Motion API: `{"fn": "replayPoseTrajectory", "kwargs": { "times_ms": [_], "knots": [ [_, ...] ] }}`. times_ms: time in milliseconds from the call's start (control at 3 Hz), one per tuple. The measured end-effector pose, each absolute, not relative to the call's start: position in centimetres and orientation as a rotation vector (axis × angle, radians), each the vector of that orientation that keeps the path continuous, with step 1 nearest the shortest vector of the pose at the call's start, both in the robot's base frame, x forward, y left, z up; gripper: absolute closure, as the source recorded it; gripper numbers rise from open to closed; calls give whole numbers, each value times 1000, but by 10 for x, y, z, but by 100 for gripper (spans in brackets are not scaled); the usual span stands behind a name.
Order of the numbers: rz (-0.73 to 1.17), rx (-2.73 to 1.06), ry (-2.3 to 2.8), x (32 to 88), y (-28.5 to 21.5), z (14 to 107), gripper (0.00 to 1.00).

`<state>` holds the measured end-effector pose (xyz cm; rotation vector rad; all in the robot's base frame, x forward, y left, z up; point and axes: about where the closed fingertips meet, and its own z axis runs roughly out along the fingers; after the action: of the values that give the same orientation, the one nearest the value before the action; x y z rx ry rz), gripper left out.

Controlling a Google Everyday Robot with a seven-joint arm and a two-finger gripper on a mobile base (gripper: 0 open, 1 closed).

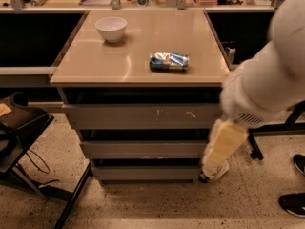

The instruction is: Open top drawer

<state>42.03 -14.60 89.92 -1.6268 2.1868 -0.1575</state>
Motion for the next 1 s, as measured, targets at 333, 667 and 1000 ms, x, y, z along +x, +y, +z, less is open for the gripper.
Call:
{"fn": "replayPoseTrajectory", "kwargs": {
  "times_ms": [333,667,1000],
  "knots": [
    [-146,-1683,2198,439,-92,803,0],
    [-208,-1647,2211,446,-97,774,0],
    [-209,-1646,2211,446,-98,775,0]
  ]
}}
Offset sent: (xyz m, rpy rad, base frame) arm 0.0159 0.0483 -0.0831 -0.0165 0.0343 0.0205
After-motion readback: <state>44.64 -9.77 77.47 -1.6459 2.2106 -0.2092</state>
